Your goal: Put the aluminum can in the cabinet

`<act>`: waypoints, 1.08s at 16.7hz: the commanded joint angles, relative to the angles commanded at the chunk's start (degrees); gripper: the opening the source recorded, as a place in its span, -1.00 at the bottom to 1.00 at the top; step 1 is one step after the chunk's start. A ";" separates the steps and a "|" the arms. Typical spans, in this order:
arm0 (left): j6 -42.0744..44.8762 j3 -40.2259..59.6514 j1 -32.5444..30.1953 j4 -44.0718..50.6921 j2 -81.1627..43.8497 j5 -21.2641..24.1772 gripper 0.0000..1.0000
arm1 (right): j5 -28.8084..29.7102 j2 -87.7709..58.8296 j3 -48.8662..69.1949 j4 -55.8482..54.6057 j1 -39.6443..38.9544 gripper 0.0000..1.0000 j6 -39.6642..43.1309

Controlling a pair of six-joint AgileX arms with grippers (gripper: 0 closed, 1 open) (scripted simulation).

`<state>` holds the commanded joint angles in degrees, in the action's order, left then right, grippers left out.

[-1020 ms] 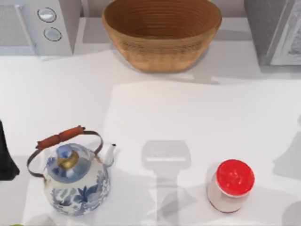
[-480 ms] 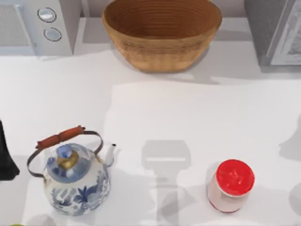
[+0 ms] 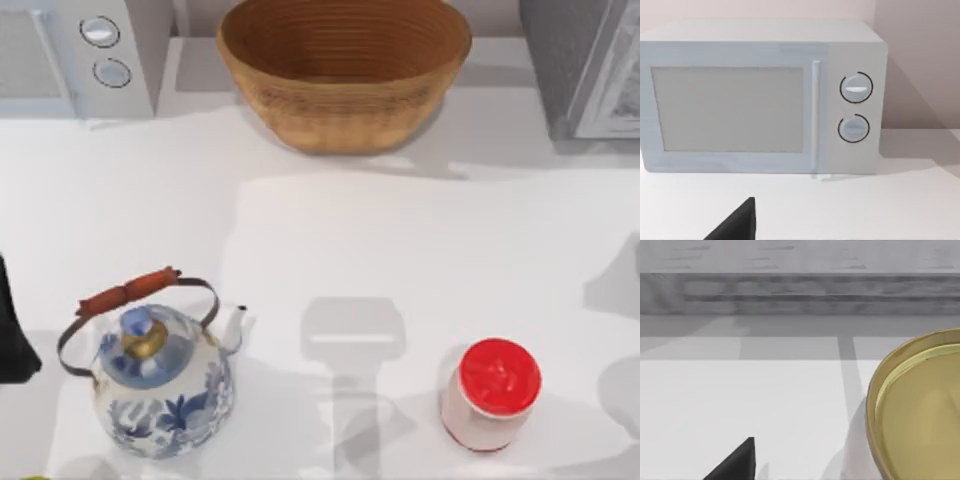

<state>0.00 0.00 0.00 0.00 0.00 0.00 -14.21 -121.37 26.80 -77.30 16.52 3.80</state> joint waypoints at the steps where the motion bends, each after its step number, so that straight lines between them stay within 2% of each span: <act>1: 0.00 0.00 0.00 0.00 0.00 0.00 1.00 | 0.00 0.00 0.00 0.00 0.00 1.00 0.00; 14: 0.00 0.00 0.00 0.00 0.00 0.00 1.00 | 0.00 0.00 0.00 0.00 0.00 -0.96 0.00; 18: 0.00 0.00 0.00 0.00 0.00 0.00 1.00 | 0.00 0.00 0.00 0.00 0.00 -1.00 0.00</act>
<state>0.00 0.00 0.00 0.00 0.00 0.00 -14.21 -121.37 26.80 -77.30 16.52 3.80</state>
